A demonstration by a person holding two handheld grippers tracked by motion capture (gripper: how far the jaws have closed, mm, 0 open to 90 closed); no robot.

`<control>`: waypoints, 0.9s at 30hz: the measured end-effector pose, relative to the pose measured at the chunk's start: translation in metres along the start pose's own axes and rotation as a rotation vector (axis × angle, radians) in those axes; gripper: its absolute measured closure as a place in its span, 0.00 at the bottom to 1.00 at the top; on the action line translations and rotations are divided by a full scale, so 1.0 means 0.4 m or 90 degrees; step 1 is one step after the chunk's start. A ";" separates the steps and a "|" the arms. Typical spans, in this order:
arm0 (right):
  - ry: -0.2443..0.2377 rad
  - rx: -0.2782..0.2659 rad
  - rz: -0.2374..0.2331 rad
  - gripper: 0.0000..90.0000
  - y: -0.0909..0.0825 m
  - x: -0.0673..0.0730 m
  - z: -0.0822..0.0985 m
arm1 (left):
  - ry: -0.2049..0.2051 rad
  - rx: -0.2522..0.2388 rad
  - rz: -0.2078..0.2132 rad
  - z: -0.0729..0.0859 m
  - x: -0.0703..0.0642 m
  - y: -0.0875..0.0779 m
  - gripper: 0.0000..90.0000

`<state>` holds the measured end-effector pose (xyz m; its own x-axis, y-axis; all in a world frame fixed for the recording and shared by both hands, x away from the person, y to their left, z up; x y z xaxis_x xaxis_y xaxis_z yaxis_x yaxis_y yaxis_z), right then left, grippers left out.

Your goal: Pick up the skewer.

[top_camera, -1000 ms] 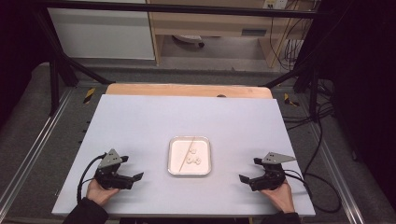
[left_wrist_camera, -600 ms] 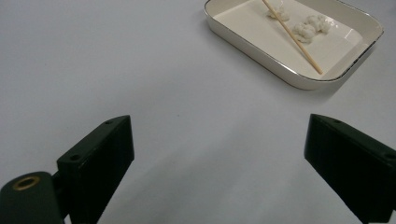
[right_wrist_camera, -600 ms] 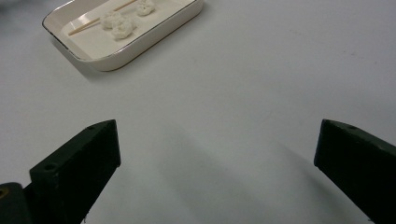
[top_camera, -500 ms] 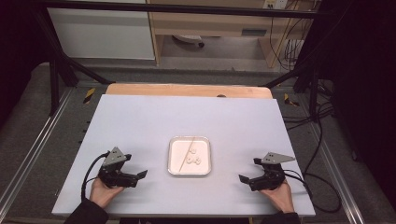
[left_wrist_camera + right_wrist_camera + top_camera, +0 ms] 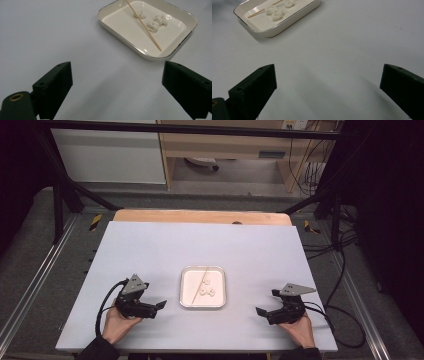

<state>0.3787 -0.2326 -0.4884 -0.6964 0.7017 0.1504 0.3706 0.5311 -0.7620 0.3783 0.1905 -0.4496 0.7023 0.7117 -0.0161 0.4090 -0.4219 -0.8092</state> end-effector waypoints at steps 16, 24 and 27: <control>-0.002 0.003 0.001 0.02 0.002 0.002 0.000 | 0.019 0.010 0.003 -0.079 -0.050 0.033 0.13; -0.003 0.004 0.001 0.02 0.002 0.003 0.000 | 0.013 0.014 0.008 -0.116 -0.073 0.061 0.16; -0.005 0.005 0.002 0.02 0.002 0.003 0.000 | 0.012 0.020 0.006 -0.126 -0.079 0.074 0.18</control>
<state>0.3783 -0.2314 -0.4890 -0.7000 0.6998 0.1424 0.3680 0.5244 -0.7679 0.3975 0.1272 -0.4436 0.7174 0.6966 -0.0129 0.3837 -0.4104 -0.8273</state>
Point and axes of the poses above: each handheld gripper's, and its own axes: y roughly forward along the jaws, z roughly out of its underside, x roughly to its left, the point moved 5 cm from there along y, roughly forward along the jaws, and after that the axes turned 15 degrees about x, right-handed, at the moved point
